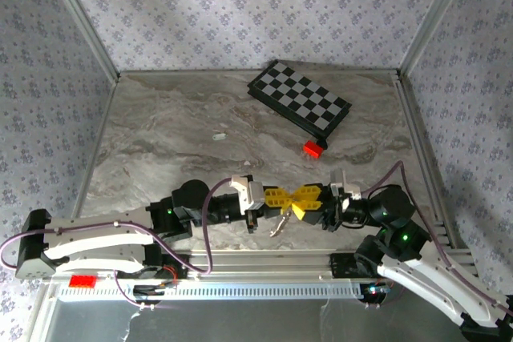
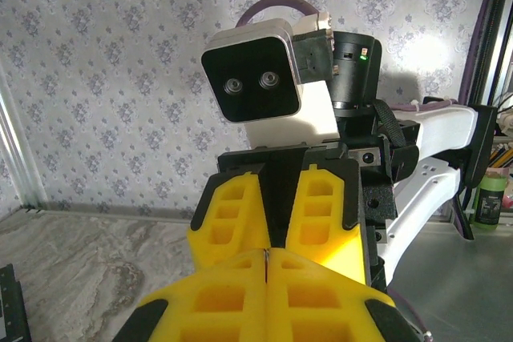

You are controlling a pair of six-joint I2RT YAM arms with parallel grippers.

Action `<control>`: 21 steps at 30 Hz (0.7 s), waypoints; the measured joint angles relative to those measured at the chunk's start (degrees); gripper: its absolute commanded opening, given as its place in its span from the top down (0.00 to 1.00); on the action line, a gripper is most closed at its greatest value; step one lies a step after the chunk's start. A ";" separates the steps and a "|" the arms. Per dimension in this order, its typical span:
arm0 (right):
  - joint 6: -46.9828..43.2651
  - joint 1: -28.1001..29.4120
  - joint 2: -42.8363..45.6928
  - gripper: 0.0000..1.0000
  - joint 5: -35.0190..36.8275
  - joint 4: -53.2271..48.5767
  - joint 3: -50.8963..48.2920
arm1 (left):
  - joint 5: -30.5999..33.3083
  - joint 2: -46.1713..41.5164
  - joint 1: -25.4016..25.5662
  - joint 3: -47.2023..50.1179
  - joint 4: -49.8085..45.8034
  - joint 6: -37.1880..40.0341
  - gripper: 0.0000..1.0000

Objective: Put the keys on the keyring

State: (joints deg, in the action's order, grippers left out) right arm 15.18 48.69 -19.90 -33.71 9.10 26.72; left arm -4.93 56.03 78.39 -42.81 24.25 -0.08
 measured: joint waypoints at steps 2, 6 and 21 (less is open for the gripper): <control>0.04 0.00 0.00 0.81 -0.02 0.02 -0.02 | 0.00 0.00 0.00 0.00 0.00 0.00 1.00; 0.04 0.00 0.00 0.84 -0.17 0.11 -0.02 | 0.00 0.00 0.00 0.00 0.00 0.00 1.00; 0.17 0.00 0.02 1.00 -0.83 -0.15 0.04 | 0.70 0.02 0.00 0.00 -0.09 0.04 1.00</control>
State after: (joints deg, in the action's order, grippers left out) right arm 15.35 48.69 -19.88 -34.54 8.95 26.76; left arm -4.23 56.05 78.39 -42.81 24.16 -0.03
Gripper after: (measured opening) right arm 0.051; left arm 0.047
